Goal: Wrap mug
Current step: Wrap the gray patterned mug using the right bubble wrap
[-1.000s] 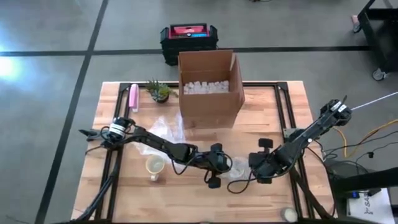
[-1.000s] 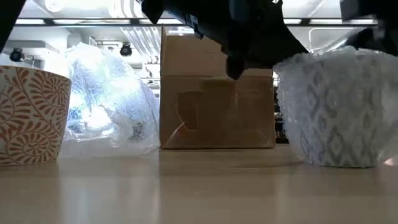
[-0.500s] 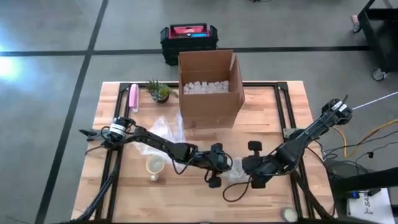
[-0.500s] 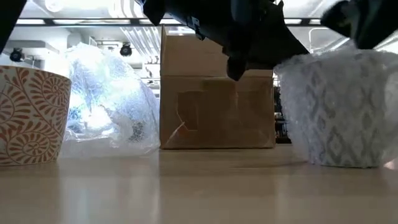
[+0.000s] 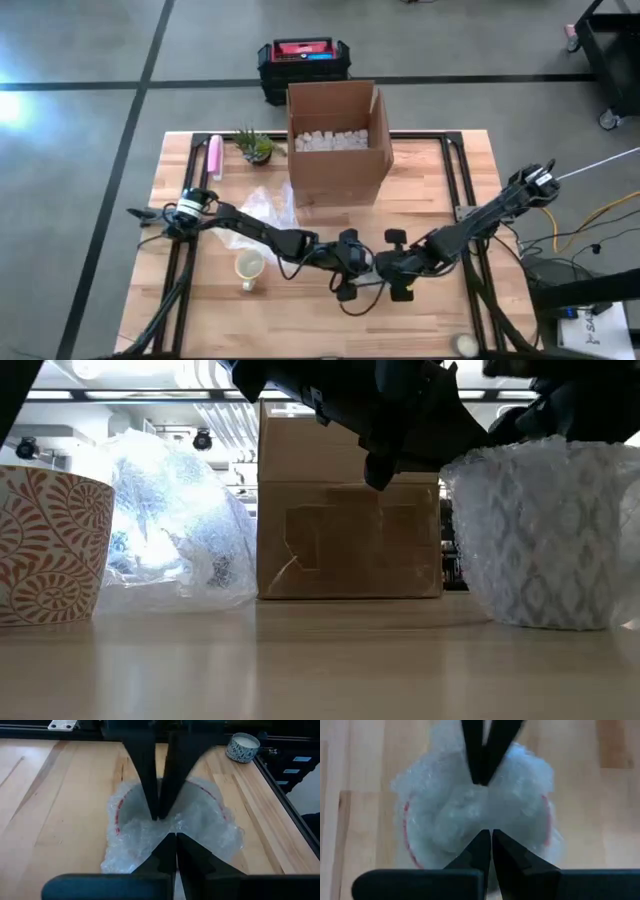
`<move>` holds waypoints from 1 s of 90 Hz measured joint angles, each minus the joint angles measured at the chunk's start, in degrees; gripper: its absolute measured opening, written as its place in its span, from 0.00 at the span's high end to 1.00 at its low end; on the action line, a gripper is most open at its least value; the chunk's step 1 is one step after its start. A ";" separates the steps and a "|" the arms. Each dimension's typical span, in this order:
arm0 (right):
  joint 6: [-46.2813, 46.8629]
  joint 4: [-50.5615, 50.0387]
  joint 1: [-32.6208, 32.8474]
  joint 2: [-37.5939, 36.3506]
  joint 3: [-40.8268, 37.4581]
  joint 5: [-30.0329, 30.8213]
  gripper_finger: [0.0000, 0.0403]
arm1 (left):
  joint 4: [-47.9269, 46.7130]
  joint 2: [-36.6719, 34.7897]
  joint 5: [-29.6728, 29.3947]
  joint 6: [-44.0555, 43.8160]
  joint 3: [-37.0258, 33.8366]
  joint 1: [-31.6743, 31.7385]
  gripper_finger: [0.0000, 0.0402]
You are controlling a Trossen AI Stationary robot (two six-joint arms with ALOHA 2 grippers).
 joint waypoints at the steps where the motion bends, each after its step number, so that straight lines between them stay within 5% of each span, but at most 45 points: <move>1: -0.31 0.00 -0.15 0.44 0.13 -0.36 0.98 | 0.01 0.00 0.00 0.00 -0.01 0.00 1.00; 32: -5.48 -1.15 -2.77 8.87 5.16 -6.05 0.98 | -0.06 0.04 0.11 0.00 0.01 0.00 1.00; 64: -5.33 -13.71 -2.36 2.31 12.93 -5.90 0.98 | 0.35 -0.12 0.26 -0.01 0.27 0.00 1.00; 90: -2.44 -9.72 -2.53 1.05 11.08 -1.13 0.98 | -0.30 0.13 0.20 -0.09 0.01 -0.04 1.00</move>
